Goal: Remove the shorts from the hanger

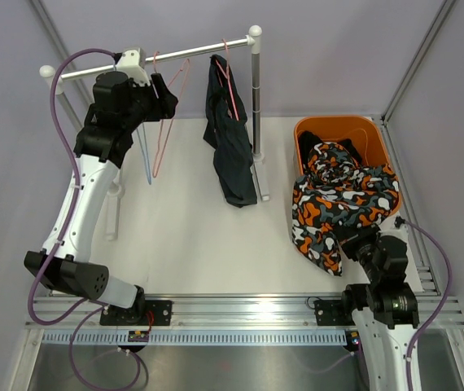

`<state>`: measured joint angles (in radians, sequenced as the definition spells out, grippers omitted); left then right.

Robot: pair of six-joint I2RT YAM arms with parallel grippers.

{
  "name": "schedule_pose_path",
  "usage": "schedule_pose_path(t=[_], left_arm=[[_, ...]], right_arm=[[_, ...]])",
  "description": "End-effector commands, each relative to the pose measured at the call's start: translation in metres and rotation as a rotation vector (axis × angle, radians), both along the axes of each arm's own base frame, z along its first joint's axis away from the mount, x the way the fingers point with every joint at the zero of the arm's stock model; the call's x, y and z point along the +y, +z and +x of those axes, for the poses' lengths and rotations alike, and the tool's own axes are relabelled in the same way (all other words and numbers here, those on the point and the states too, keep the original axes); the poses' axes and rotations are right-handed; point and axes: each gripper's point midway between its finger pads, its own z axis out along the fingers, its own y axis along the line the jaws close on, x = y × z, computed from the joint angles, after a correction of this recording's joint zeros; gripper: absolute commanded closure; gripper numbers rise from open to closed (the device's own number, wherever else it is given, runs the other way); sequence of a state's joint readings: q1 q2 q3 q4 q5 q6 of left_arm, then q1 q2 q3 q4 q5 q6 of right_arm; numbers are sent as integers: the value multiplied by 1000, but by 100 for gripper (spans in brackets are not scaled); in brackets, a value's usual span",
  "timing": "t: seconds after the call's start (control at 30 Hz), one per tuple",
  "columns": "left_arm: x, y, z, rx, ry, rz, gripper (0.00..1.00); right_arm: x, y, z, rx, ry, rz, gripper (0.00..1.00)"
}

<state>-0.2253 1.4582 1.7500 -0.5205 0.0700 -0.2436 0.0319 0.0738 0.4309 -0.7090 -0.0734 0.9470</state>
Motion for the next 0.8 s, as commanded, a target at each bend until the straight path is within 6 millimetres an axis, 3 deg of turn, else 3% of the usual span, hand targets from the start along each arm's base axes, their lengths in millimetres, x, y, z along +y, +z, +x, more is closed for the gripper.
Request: schedule_pose_path(t=[0.0,0.17,0.2,0.23,0.27,0.3,0.37,0.4,0.43,0.47,0.53,0.57,0.63,0.7,0.73,0.77], left_arm=[[5,31,-11,-98,2,-14,42],[9,27,-15,-83,22,-15,40],[10,25,-16,-79,27,-19,40],[10,23,-17,-74,29,-20,39],[11,23,-19,-73,31,-21,39],[11,19,-20,-63,34,-23,37],[13,19,-23,-64,41,-27,33],[14,17,-24,-59,47,-26,32],[15,15,-25,-56,50,-25,29],[17,17,-28,-63,59,-23,28],[19,15,-30,-59,64,-16,27],[21,15,-32,-58,67,-9,26],[22,15,-36,-57,71,-5,26],[23,15,-39,-57,68,-5,26],[22,15,-41,-56,65,-7,26],[23,14,-42,-54,66,-8,25]], right_arm=[[14,65,7,-152,81,20,100],[19,147,9,-301,115,13,100],[16,151,19,-285,98,-4,100],[13,173,19,-323,83,-15,100],[10,182,25,-330,69,-24,100],[7,181,41,-293,53,-49,100],[2,209,55,-330,29,-80,100],[-3,201,78,-270,4,-98,100],[-6,216,87,-285,-11,-111,100],[-10,206,111,-227,-27,-135,100],[-14,218,131,-222,-50,-152,100],[-22,206,153,-172,-75,-161,100],[-35,212,173,-176,-112,-150,100],[-51,193,202,-112,-123,-114,100],[-57,199,211,-117,-130,-106,100],[-68,181,226,-64,-147,-104,100]])
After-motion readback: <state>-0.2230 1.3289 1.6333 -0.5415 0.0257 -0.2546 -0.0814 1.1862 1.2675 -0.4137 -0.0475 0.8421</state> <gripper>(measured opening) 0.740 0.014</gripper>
